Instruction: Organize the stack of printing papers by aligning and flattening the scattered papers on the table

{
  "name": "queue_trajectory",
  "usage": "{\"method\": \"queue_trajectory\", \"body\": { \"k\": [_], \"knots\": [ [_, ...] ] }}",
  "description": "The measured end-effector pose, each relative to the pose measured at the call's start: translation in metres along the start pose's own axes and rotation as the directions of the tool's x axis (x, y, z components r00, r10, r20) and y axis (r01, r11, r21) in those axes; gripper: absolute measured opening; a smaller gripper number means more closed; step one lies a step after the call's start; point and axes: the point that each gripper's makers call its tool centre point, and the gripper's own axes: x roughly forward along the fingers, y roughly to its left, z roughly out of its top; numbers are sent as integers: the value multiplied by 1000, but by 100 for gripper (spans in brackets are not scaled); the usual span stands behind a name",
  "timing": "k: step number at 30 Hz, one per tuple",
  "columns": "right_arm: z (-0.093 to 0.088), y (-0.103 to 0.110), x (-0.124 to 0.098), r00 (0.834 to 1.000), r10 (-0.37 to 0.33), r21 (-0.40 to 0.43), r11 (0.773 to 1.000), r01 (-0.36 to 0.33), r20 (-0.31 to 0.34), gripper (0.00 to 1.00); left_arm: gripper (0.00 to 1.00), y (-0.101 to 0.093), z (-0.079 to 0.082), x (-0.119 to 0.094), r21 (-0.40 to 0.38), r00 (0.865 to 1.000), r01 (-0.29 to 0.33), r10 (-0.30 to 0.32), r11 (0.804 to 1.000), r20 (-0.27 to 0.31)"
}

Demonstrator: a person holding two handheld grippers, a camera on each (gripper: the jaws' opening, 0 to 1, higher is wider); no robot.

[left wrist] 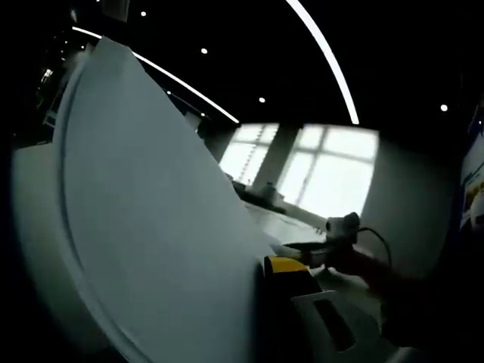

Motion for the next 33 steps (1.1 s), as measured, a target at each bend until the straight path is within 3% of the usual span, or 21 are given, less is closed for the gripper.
{"method": "queue_trajectory", "body": {
  "k": [19, 33],
  "knots": [
    [2, -29, -3, 1000, 5, 19, 1000, -4, -3, 26, 11, 7, 2, -1, -1, 1000, 2, -2, 1000, -4],
    [4, -38, -3, 996, 92, 76, 993, -91, -8, 20, 11, 8, 2, -1, 0, 1000, 2, -2, 1000, -3]
  ]
}}
